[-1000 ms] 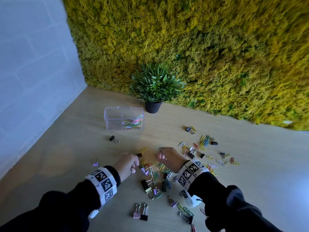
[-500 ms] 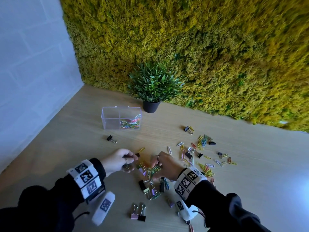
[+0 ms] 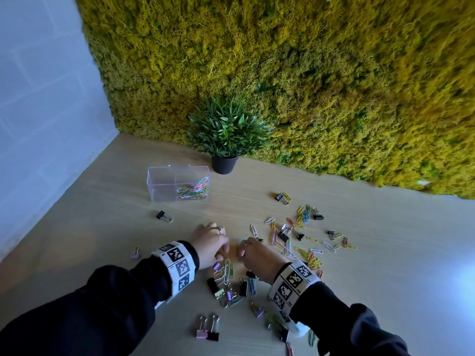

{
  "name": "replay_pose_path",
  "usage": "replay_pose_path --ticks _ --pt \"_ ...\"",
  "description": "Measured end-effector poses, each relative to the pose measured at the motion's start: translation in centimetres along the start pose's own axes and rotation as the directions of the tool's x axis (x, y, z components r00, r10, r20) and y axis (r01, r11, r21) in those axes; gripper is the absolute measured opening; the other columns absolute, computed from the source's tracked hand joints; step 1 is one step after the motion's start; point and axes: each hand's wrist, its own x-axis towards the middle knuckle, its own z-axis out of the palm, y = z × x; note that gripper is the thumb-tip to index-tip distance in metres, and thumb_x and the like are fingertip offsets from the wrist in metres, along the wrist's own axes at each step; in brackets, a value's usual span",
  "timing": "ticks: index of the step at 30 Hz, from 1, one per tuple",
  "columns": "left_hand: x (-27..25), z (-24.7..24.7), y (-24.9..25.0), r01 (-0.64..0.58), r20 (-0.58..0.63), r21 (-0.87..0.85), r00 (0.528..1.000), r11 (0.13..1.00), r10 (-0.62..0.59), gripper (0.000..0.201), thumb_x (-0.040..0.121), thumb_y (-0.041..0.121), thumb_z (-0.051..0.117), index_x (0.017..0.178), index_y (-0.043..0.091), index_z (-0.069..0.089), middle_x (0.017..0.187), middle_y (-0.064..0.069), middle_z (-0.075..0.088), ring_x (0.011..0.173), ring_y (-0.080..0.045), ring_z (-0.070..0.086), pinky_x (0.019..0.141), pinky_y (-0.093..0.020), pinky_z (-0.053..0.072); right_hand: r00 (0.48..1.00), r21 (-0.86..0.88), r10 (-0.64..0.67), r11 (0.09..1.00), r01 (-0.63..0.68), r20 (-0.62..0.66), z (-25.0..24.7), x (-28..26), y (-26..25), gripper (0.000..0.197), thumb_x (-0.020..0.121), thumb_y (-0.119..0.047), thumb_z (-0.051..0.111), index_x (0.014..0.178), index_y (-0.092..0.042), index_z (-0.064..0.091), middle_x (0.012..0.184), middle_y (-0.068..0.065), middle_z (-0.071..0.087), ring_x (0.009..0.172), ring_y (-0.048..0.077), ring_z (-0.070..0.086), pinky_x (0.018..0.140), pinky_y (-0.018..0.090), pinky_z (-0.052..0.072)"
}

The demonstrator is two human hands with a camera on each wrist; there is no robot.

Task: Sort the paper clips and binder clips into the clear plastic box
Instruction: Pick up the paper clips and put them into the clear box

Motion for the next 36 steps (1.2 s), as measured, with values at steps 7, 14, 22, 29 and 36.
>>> replay_pose_path --ticks 7,14,22,29,36 --pt "-0.4 -0.3 0.2 0.018 0.092 -0.068 0.996 0.997 -0.011 0.021 0.09 0.007 0.048 0.109 0.013 0.055 0.109 -0.005 0.06 0.09 -0.01 0.045 0.055 -0.008 0.026 0.99 0.365 0.12 0.927 -0.083 -0.08 -0.8 0.5 1.3 0.024 0.094 -0.006 0.04 0.11 -0.001 0.057 0.106 0.012 0.06 0.09 0.02 0.056 0.073 0.019 0.044" --pt "-1.7 -1.6 -1.2 0.197 0.109 -0.702 0.979 0.684 -0.17 0.024 0.091 -0.002 0.036 0.089 0.016 0.052 0.084 -0.001 0.052 0.077 -0.014 0.05 0.06 -0.016 0.041 0.976 0.963 0.092 0.169 -0.211 0.197 -2.6 -0.3 0.3 0.032 0.086 0.004 0.025 0.066 -0.013 0.045 0.063 0.003 0.043 0.048 0.011 0.038 0.045 0.021 0.03" --pt "-3.4 -3.4 -4.7 0.299 0.48 -0.798 0.84 -0.523 -0.252 0.033 0.078 0.018 0.036 0.045 0.017 0.034 0.043 0.006 0.028 0.028 -0.005 0.023 0.028 -0.007 0.012 0.966 0.811 0.108 0.526 -0.258 0.237 -0.3 0.6 -2.3 0.043 0.098 -0.024 0.028 0.055 -0.02 0.028 0.035 -0.012 0.025 0.029 0.004 0.019 0.04 0.015 0.017" --pt "-4.5 -3.4 -4.9 0.426 0.545 -0.809 0.801 -0.405 -0.247 0.033 0.095 0.024 0.036 0.063 0.018 0.039 0.039 0.007 0.023 0.026 -0.005 0.018 0.026 -0.007 0.011 0.99 0.499 -0.027 0.866 -0.047 0.139 -1.1 0.2 -1.6 0.025 0.101 -0.018 0.027 0.092 -0.016 0.05 0.055 -0.012 0.044 0.045 0.0 0.037 0.044 0.011 0.033" --pt "-4.4 -3.4 -3.9 0.468 0.543 -0.834 0.789 -0.293 -0.286 0.024 0.095 0.022 0.042 0.075 0.014 0.052 0.045 0.009 0.024 0.032 -0.005 0.02 0.029 -0.01 0.012 0.958 0.075 -0.236 0.971 0.227 0.161 -1.8 0.2 -1.2 0.03 0.079 -0.025 0.069 0.106 -0.015 0.06 0.074 -0.018 0.044 0.064 -0.008 0.036 0.064 0.021 0.032"
